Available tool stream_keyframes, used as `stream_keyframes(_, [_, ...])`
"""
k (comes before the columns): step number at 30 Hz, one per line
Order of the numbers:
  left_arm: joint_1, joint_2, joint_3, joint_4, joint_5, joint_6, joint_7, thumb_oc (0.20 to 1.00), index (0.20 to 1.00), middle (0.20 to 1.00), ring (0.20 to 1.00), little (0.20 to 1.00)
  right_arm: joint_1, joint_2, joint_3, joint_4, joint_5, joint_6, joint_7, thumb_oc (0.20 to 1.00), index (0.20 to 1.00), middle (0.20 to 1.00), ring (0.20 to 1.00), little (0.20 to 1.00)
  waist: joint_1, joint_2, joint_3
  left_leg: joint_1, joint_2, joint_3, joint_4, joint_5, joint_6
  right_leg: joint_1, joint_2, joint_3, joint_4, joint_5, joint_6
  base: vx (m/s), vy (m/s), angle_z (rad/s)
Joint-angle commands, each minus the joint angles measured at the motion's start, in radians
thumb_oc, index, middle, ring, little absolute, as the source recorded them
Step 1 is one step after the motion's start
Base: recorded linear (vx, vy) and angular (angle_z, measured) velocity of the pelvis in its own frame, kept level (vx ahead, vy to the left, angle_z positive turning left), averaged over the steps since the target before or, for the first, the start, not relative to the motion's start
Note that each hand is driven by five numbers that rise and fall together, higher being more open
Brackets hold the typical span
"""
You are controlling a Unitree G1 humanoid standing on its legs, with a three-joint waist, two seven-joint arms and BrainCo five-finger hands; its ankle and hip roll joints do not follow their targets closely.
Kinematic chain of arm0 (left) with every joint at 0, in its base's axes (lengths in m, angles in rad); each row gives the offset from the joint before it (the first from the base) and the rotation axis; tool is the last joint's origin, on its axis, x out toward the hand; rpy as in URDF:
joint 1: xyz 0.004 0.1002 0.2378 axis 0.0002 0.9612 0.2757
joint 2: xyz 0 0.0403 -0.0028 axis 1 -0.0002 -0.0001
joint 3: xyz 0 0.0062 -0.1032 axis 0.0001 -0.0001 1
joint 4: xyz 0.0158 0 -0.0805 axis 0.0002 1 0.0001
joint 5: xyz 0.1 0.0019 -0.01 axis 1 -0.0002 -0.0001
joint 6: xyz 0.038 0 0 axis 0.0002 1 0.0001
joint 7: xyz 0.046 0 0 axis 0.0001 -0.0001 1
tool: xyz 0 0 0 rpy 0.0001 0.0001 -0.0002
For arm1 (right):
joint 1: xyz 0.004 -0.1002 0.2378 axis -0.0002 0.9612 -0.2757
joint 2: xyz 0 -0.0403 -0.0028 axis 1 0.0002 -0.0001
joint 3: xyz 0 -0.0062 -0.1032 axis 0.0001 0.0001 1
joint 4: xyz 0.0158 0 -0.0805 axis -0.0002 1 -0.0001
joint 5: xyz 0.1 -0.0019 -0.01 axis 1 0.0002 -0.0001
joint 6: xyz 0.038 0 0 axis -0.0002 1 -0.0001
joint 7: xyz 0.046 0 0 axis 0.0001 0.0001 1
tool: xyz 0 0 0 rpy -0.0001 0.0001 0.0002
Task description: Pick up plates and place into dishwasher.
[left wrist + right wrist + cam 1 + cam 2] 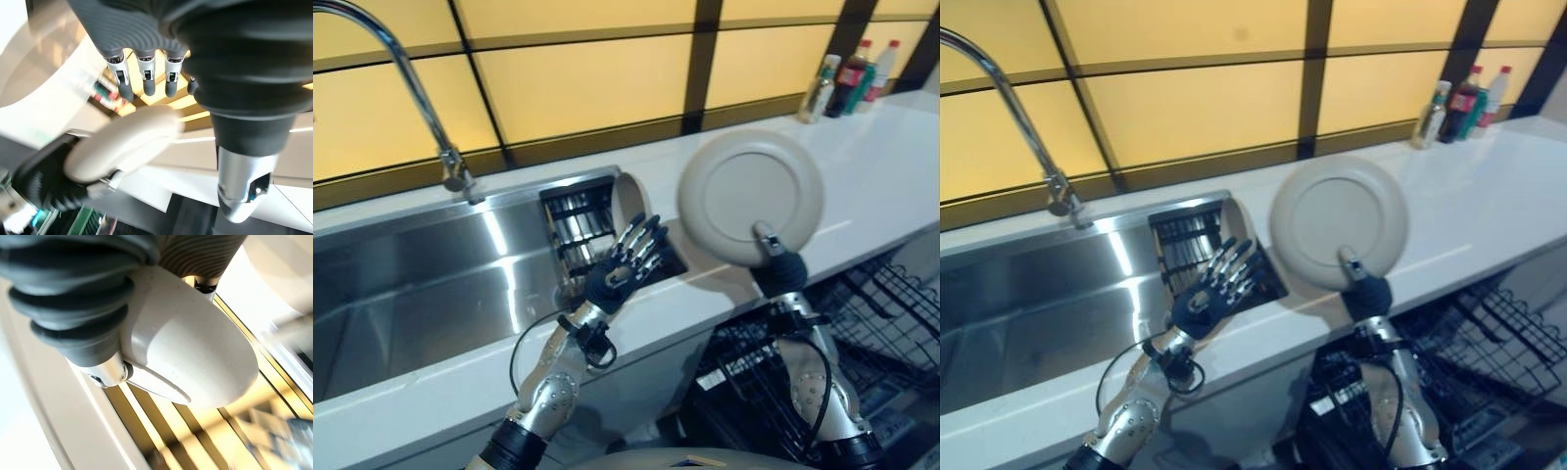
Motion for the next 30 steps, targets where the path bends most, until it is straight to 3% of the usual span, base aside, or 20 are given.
stream_keyframes(1, [-0.071,-0.02,-0.089,-0.069,-0.04,0.018,-0.078,1.0,1.0,1.0,1.0,1.0,-0.081,0.027,-0.039,-0.022,-0.049,-0.149,-0.049,0.2,0.2,0.2,0.2,0.2,-0.028,0.009,0.022,-0.041,-0.06,0.004,0.068,-0.099,0.112,-0.011,0.022,-0.04,0.098,-0.083,0.017,-0.02,-0.007,-0.18])
stream_keyframes(4, [-0.09,-0.022,-0.157,-0.053,-0.037,0.049,-0.15,1.0,1.0,1.0,1.0,1.0,-0.1,0.023,-0.042,0.019,-0.155,-0.184,-0.126,0.2,0.2,0.2,0.2,0.2,-0.049,0.016,0.023,-0.035,-0.057,0.025,0.066,-0.103,0.111,-0.014,0.022,-0.026,0.095,-0.079,0.023,-0.02,-0.006,-0.13])
stream_keyframes(7, [-0.071,-0.005,-0.199,-0.012,-0.058,0.075,-0.198,1.0,1.0,1.0,1.0,1.0,-0.106,0.011,-0.048,0.045,-0.148,-0.183,-0.137,0.2,0.2,0.2,0.2,0.2,-0.068,0.02,0.024,-0.029,-0.053,0.052,0.069,-0.105,0.11,-0.02,0.021,-0.014,0.098,-0.075,0.028,0.0,-0.005,-0.19])
stream_keyframes(10, [-0.025,-0.018,-0.187,0.052,-0.158,0.155,-0.302,1.0,1.0,1.0,1.0,1.0,-0.099,0.012,-0.063,0.067,-0.156,-0.206,-0.148,0.2,0.2,0.2,0.2,0.2,-0.075,0.023,0.026,-0.029,-0.055,0.072,0.071,-0.111,0.116,-0.027,0.02,-0.001,0.099,-0.075,0.029,0.0,0.003,-0.27])
stream_keyframes(13, [0.018,-0.014,-0.191,0.104,-0.146,0.169,-0.384,1.0,1.0,1.0,1.0,1.0,-0.102,0.021,-0.096,0.098,-0.196,-0.233,-0.178,0.2,0.2,0.2,0.2,0.2,-0.079,0.025,0.028,-0.028,-0.056,0.082,0.069,-0.116,0.118,-0.034,0.019,0.01,0.101,-0.072,0.032,-0.01,-0.001,-0.14])
stream_keyframes(17, [0.05,0.019,-0.194,0.178,-0.043,0.12,-0.441,1.0,1.0,1.0,1.0,1.0,-0.116,0.023,-0.124,0.132,-0.203,-0.251,-0.211,0.2,0.2,0.2,0.2,0.2,-0.077,0.03,0.037,-0.03,-0.058,0.086,0.071,-0.12,0.121,-0.042,0.014,0.012,0.107,-0.07,0.037,0.0,-0.001,-0.01])
stream_keyframes(21, [0.079,0.06,-0.185,0.285,0.123,0.04,-0.381,1.0,1.0,1.0,1.0,1.0,-0.116,0.016,-0.148,0.143,-0.188,-0.271,-0.211,0.2,0.2,0.2,0.2,0.2,-0.076,0.034,0.043,-0.033,-0.06,0.096,0.093,-0.132,0.126,-0.048,0.007,0.009,0.118,-0.071,0.043,0.01,-0.004,-0.02])
stream_keyframes(24, [0.111,0.072,-0.151,0.357,0.169,0.057,-0.388,1.0,1.0,1.0,1.0,1.0,-0.114,0.003,-0.177,0.154,-0.172,-0.272,-0.227,0.2,0.2,0.2,0.2,0.2,-0.069,0.031,0.045,-0.043,-0.066,0.102,0.127,-0.148,0.131,-0.052,0.002,0.011,0.12,-0.069,0.047,0.04,-0.029,-0.12])
stream_keyframes(27, [0.145,0.072,-0.129,0.405,0.18,0.096,-0.491,1.0,1.0,1.0,1.0,1.0,-0.117,0.006,-0.21,0.181,-0.124,-0.272,-0.221,0.2,0.2,0.2,0.2,0.2,-0.06,0.023,0.052,-0.06,-0.073,0.102,0.157,-0.161,0.136,-0.056,-0.003,0.012,0.112,-0.057,0.051,0.01,-0.036,-0.1])
stream_keyframes(30, [0.156,0.06,-0.127,0.372,0.097,0.178,-0.705,1.0,1.0,1.0,1.0,1.0,-0.13,0.022,-0.217,0.213,-0.105,-0.273,-0.205,0.2,0.2,0.2,0.2,0.2,-0.059,0.019,0.061,-0.065,-0.074,0.11,0.172,-0.172,0.139,-0.067,-0.004,0.016,0.109,-0.045,0.052,-0.02,-0.007,-0.13])
